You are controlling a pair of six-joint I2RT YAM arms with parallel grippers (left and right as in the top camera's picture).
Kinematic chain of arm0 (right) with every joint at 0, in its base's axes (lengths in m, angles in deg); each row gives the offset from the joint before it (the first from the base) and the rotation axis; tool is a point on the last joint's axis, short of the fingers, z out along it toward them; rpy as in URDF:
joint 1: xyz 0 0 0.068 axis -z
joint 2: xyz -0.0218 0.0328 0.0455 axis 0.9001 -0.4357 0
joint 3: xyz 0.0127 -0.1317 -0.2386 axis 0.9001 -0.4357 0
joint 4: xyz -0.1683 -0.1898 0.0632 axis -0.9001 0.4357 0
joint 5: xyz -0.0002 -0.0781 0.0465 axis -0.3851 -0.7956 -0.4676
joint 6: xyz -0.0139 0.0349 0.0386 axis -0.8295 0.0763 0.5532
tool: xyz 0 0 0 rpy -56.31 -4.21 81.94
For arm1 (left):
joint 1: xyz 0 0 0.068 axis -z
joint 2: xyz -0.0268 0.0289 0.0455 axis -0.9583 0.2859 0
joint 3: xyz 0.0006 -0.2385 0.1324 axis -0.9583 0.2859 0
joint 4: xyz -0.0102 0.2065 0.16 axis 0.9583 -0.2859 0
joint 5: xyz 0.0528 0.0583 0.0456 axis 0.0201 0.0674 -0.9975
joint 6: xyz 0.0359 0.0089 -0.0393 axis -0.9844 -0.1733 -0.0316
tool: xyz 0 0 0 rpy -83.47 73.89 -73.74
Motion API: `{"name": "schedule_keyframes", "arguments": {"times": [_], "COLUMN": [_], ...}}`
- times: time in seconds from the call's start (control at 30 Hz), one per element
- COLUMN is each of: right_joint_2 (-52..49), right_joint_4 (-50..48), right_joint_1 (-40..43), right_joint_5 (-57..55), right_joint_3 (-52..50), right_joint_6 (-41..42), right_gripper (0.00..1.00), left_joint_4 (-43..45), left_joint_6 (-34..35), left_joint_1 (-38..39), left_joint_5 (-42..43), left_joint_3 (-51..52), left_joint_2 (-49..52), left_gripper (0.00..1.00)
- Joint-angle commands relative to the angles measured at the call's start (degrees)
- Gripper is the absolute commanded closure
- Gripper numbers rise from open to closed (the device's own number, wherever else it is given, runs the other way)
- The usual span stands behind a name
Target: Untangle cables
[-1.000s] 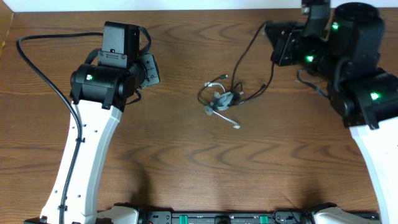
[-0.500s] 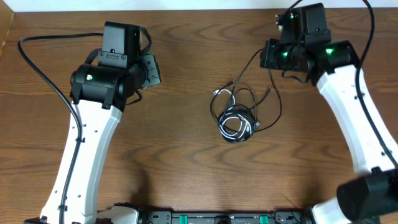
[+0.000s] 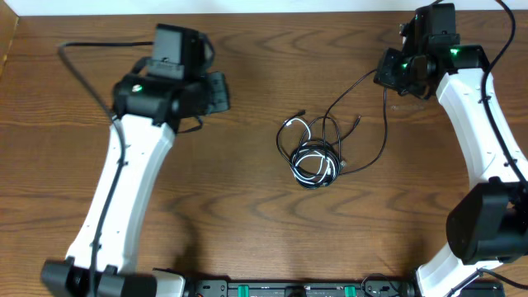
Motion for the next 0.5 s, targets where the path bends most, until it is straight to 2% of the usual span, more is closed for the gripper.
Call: {"name": "schedule_keyframes", "arguments": {"times": [0.0, 0.1, 0.27, 0.37, 0.47], "right_joint_2": [-0.96, -1.18, -1.18, -1.18, -1.18], "right_joint_4": [0.57, 1.42, 2.10, 2.43, 2.69], "right_joint_1": [0.13, 0.79, 2.43, 3.50, 4.09], "right_joint_5": [-1.18, -2.62, -2.75, -2.56, -2.54], "right_joint_3": [-0.20, -0.20, -0.20, -0.20, -0.20], "right_joint_6": [-0.76, -0.76, -0.79, -0.79, -0.79], "right_gripper": [0.98, 0.97, 0.97, 0.97, 0.97], "left_joint_4": [1.18, 1.75, 1.16, 0.48, 0.35], "left_joint_6": [-2.27, -5.27, -16.98, -23.65, -27.54], "left_joint_1": [2.67, 5.73, 9.14, 10.75, 12.41], "left_joint_5": [6.51, 10.67, 18.91, 22.18, 22.25], "left_joint_3": [0.68, 0.68, 0.68, 0.68, 0.81], "left_joint_2": [3.61, 7.19, 10.84, 12.63, 14.84], "left_gripper": [0.92, 0.89, 0.83, 0.69, 0.62]}}
